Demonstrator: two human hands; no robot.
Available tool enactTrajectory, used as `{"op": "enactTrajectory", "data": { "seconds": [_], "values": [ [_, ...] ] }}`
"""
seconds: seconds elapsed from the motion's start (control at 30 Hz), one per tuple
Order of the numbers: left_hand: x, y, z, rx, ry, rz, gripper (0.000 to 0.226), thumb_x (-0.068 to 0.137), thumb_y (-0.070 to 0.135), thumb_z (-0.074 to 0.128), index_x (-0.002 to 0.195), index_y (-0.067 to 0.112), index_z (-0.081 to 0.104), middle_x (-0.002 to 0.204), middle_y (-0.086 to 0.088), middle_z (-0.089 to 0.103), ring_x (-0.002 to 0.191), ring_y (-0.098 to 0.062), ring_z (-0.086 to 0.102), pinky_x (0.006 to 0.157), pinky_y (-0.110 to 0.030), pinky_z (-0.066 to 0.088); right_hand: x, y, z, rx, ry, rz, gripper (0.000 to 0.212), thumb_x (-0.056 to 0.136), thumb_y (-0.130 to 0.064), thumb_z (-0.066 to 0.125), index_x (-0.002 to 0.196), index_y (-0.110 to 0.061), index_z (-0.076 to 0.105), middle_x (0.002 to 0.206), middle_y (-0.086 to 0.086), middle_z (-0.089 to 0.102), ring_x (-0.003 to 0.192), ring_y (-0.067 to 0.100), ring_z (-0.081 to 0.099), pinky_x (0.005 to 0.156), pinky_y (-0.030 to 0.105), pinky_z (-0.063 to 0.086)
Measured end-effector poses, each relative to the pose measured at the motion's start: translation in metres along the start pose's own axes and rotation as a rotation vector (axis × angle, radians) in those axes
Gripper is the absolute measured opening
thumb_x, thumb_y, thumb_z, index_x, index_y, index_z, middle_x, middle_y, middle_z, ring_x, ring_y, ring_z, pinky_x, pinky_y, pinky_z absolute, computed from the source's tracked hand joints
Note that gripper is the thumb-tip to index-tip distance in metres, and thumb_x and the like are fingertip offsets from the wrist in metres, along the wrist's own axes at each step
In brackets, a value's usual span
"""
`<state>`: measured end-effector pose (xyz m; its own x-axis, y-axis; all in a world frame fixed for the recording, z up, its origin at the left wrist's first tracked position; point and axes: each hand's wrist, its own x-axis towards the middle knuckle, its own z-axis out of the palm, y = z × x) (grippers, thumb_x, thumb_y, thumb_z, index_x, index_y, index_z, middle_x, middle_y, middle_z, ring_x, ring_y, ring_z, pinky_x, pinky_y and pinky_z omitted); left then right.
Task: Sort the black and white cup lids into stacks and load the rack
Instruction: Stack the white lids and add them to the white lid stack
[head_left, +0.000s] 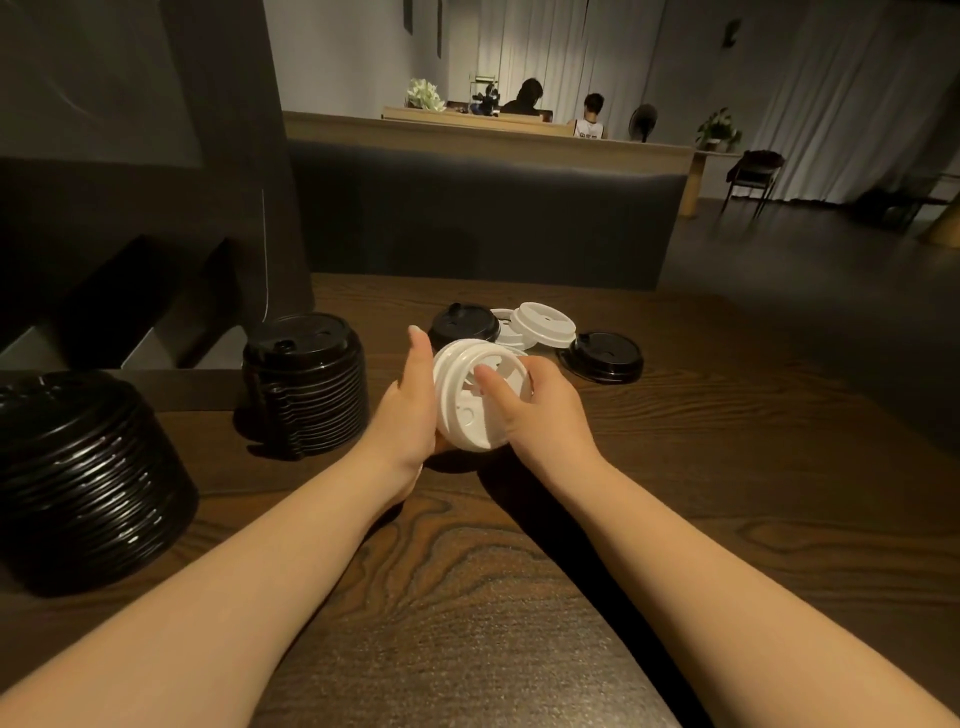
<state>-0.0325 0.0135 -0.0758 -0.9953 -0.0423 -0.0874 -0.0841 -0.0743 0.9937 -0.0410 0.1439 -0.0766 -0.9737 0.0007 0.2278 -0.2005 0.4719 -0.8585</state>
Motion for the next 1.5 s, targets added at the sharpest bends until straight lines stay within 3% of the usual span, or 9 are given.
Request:
{"op": "enactTrajectory", "data": {
  "seconds": [0.17,0.3,0.4,0.67,0.8,0.93,1.27,1.37,1.5],
  "values": [
    [-0.005,0.003,0.000,0.002,-0.154,0.002,0.077,0.068,0.073,0.043,0.118,0.018,0.061,0.106,-0.008,0.072,0.101,-0.022,0.068,0.093,-0.041,0.052,0.002,0.004,0.000,-0.019,0.005,-0.029,0.041,0.088,-0.051,0.056,0.117,-0.024,0.050,0.119,-0.001,0.055,0.106,0.014,0.054,0.086,0.029,0.045],
    [-0.008,-0.001,-0.001,0.046,-0.193,0.069,0.010,0.091,0.027,0.059,0.094,0.020,0.065,0.081,0.002,0.071,0.080,-0.014,0.066,0.079,-0.035,0.052,0.003,0.002,-0.001,0.041,0.005,-0.030,0.027,0.088,-0.045,0.060,0.106,-0.029,0.049,0.114,-0.004,0.055,0.104,0.013,0.054,0.077,0.025,0.043],
    [-0.006,-0.003,-0.004,0.075,-0.254,0.095,0.022,0.091,0.007,0.058,0.110,0.018,0.063,0.096,-0.004,0.072,0.086,-0.016,0.069,0.071,-0.029,0.055,0.006,0.002,-0.005,0.126,-0.018,0.021,0.021,0.089,-0.039,0.061,0.103,-0.025,0.055,0.102,-0.008,0.058,0.095,0.008,0.056,0.071,0.021,0.043],
    [0.007,0.000,-0.013,-0.112,-0.141,-0.017,0.029,0.087,0.017,0.065,0.116,0.023,0.059,0.114,-0.006,0.067,0.105,-0.022,0.066,0.082,-0.035,0.056,0.015,0.006,-0.020,0.433,-0.178,0.172,0.023,0.094,-0.026,0.057,0.110,-0.013,0.067,0.099,0.003,0.072,0.092,0.014,0.069,0.073,0.025,0.057],
    [0.011,-0.001,-0.015,-0.104,-0.008,0.016,0.014,0.089,0.013,0.064,0.099,0.023,0.062,0.103,-0.005,0.070,0.094,-0.018,0.069,0.078,-0.033,0.056,0.019,0.013,-0.022,0.076,-0.049,-0.005,0.030,0.100,-0.038,0.042,0.096,-0.019,0.064,0.091,-0.006,0.064,0.085,0.007,0.059,0.071,0.020,0.045],
    [0.013,0.002,-0.022,-0.088,0.075,0.081,0.017,0.089,0.015,0.064,0.095,0.029,0.058,0.101,0.001,0.067,0.093,-0.014,0.065,0.075,-0.029,0.055,0.024,0.021,-0.024,-0.319,-0.314,-0.179,0.037,0.104,-0.035,0.031,0.110,-0.014,0.062,0.113,-0.003,0.061,0.104,0.013,0.052,0.092,0.034,0.039],
    [0.013,0.000,-0.021,-0.213,0.050,-0.023,0.011,0.091,0.018,0.062,0.102,0.018,0.065,0.100,-0.004,0.072,0.093,-0.017,0.068,0.079,-0.032,0.055,0.024,0.025,-0.041,-0.292,-0.305,-0.160,0.026,0.082,-0.027,0.072,0.069,-0.006,0.064,0.094,-0.004,0.065,0.090,0.007,0.059,0.084,0.028,0.049],
    [0.015,0.001,-0.023,-0.234,0.069,-0.029,0.010,0.092,0.014,0.060,0.102,0.017,0.062,0.102,-0.006,0.070,0.092,-0.018,0.068,0.076,-0.033,0.056,0.022,0.023,-0.035,-0.261,-0.321,-0.161,0.015,0.081,-0.024,0.074,0.087,-0.015,0.064,0.102,-0.004,0.059,0.095,0.008,0.057,0.087,0.027,0.049],
    [0.015,0.002,-0.025,-0.209,0.076,-0.017,0.015,0.093,0.014,0.060,0.106,0.019,0.057,0.106,-0.005,0.067,0.097,-0.018,0.065,0.082,-0.037,0.055,0.023,0.021,-0.035,-0.385,-0.261,-0.118,0.055,0.086,-0.043,0.065,0.131,-0.014,0.053,0.135,0.002,0.049,0.123,0.015,0.047,0.104,0.031,0.041]
  ]
}}
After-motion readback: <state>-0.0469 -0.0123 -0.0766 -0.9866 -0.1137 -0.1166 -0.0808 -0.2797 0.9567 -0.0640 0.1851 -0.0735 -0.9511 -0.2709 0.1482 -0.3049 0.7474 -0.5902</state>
